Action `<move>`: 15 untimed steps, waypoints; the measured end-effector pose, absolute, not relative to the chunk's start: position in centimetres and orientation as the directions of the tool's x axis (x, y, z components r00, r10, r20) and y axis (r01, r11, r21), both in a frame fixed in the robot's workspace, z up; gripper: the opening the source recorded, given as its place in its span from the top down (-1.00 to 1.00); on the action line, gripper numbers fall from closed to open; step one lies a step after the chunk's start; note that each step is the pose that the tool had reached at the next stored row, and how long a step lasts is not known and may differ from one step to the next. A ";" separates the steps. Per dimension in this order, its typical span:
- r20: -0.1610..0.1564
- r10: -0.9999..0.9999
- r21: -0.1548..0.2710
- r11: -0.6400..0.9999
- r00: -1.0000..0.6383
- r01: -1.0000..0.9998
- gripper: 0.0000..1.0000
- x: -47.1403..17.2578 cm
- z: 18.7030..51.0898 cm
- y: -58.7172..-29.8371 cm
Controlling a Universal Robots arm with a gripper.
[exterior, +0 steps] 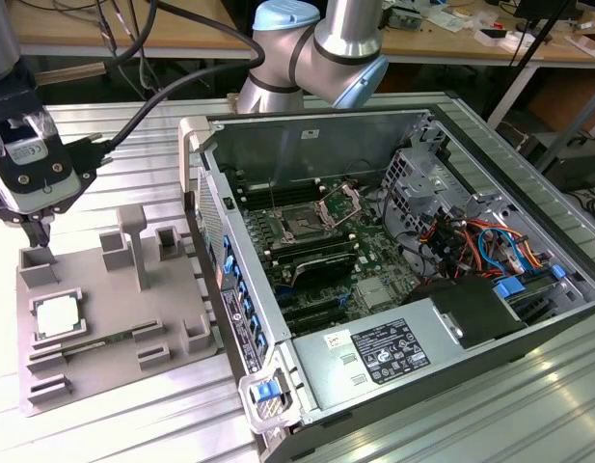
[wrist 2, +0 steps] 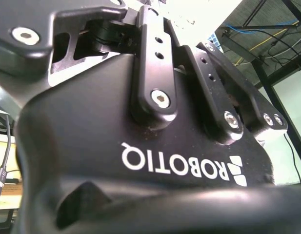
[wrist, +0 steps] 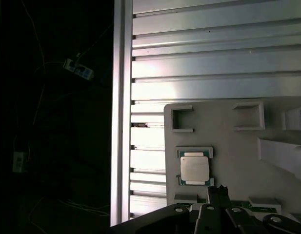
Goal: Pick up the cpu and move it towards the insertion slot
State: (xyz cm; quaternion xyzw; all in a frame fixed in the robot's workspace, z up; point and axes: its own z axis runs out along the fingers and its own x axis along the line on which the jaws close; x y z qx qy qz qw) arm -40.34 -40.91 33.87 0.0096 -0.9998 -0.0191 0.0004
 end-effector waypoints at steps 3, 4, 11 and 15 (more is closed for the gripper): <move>0.000 -0.019 0.038 0.999 -1.000 -0.019 0.79 -40.3 33.8 -40.9; 0.001 -0.019 0.038 0.999 -1.000 -0.019 0.79 -40.3 33.8 -40.9; 0.001 -0.019 0.038 0.999 -1.000 -0.019 0.79 -40.3 33.6 -40.9; 0.001 -0.019 0.038 0.999 -1.000 -0.019 0.79 -40.3 33.6 -40.9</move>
